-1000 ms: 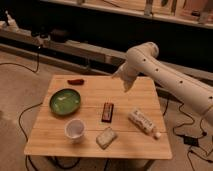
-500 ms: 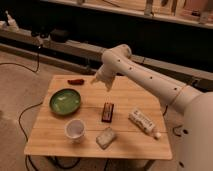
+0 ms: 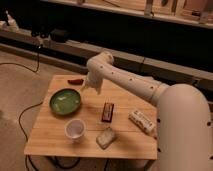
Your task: Drag the ceramic bowl in a circle
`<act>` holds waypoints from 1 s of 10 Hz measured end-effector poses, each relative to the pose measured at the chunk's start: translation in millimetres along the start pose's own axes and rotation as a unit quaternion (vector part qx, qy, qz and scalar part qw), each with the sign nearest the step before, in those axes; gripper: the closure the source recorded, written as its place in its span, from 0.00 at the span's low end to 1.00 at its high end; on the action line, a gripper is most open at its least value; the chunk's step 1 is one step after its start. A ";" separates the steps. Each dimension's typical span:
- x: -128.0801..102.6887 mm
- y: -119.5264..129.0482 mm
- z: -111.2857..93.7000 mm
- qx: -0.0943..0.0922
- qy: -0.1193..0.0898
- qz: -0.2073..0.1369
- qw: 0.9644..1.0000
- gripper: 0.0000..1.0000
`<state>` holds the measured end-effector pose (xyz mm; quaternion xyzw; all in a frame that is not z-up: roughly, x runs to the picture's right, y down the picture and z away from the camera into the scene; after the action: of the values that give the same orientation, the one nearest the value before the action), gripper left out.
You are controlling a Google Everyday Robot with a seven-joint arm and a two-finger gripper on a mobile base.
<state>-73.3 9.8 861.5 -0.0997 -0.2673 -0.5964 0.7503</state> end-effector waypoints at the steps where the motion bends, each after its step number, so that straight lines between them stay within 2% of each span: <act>1: 0.6 1.8 -0.7 0.000 0.001 0.001 1.000 0.35; 5: 0.2 0.8 0.2 -0.002 0.001 -0.004 1.000 0.35; 6: -1.8 -5.7 5.3 -0.002 -0.002 -0.022 1.000 0.35; 8: -10.1 -29.8 30.2 0.004 -0.017 -0.078 0.997 0.35; 9: -16.8 -46.8 49.9 0.013 -0.030 -0.109 0.994 0.35; 10: -19.1 -53.2 61.7 0.016 -0.037 -0.125 0.991 0.35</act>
<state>-144.0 40.4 894.3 -0.0752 -0.3150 -0.6770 0.6609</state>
